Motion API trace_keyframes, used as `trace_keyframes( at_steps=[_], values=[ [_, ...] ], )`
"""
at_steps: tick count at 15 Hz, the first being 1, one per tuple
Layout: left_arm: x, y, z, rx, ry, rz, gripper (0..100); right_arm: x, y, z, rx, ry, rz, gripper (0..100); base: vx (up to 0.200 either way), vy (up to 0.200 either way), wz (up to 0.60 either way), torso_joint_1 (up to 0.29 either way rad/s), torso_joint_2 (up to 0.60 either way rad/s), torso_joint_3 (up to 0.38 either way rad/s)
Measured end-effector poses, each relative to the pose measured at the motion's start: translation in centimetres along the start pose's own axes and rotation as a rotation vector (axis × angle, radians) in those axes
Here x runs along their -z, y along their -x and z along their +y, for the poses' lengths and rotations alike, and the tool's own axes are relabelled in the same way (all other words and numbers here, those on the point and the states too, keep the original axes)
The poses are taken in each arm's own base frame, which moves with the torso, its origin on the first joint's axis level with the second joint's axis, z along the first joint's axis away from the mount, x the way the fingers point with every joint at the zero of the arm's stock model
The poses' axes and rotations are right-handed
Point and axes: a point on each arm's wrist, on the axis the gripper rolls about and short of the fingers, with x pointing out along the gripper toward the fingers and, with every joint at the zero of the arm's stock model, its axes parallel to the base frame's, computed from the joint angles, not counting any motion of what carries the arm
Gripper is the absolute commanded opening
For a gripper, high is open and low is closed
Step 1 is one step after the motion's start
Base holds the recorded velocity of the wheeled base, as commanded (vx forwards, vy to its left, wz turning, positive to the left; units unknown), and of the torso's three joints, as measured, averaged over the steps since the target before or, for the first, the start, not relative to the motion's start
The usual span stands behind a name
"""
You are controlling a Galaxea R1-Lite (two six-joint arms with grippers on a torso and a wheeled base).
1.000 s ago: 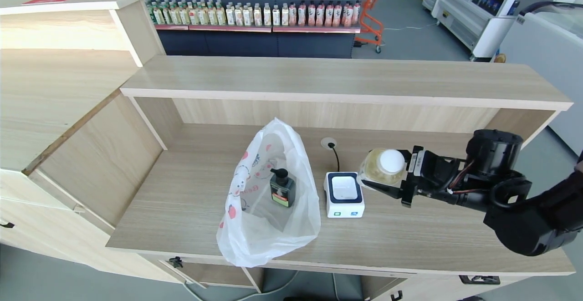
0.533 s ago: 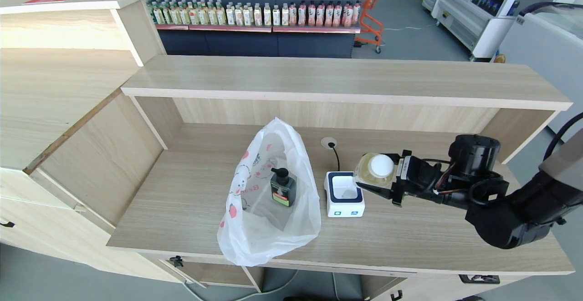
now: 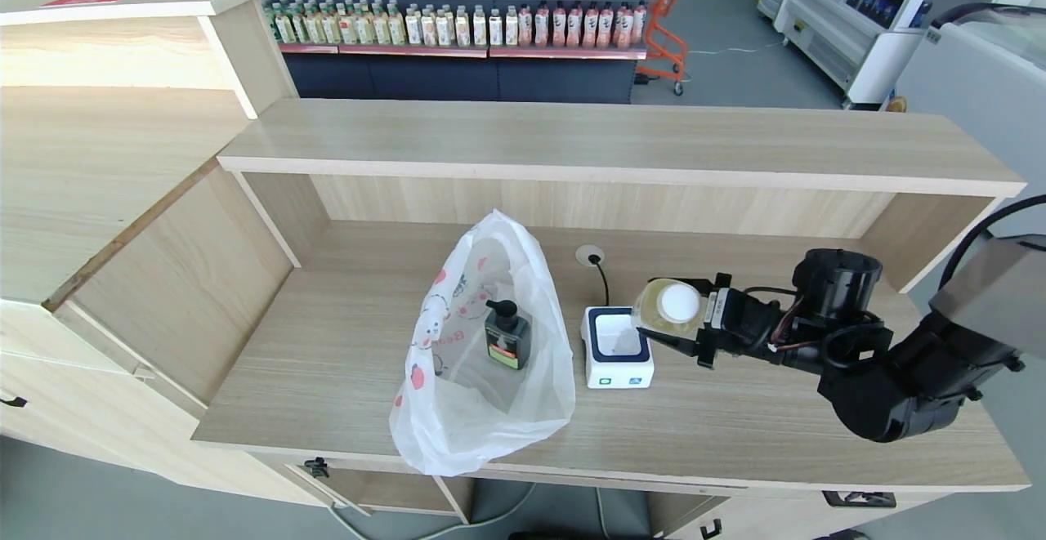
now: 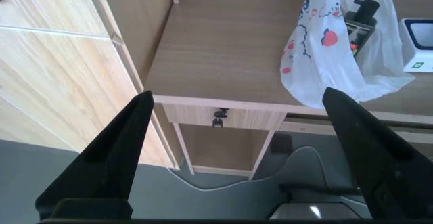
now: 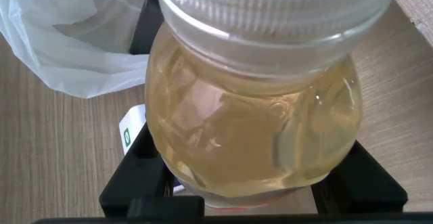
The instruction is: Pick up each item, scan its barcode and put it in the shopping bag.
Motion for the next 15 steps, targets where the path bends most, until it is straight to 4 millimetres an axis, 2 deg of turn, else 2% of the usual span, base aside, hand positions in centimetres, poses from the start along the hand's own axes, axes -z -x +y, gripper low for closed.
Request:
trace_keyframes(
  at_steps=[4,15],
  values=[
    [0.0,0.0,0.0,0.0,0.0,0.0,100,1.0,-0.6,0.7,-0.009,-0.01,0.004,0,0.0,0.0,0.0,0.0,0.0,0.0],
    [0.0,0.0,0.0,0.0,0.0,0.0,100,2.4,-2.7,0.5,-0.02,0.009,-0.041,0,0.0,0.0,0.0,0.0,0.0,0.0]
  ],
)
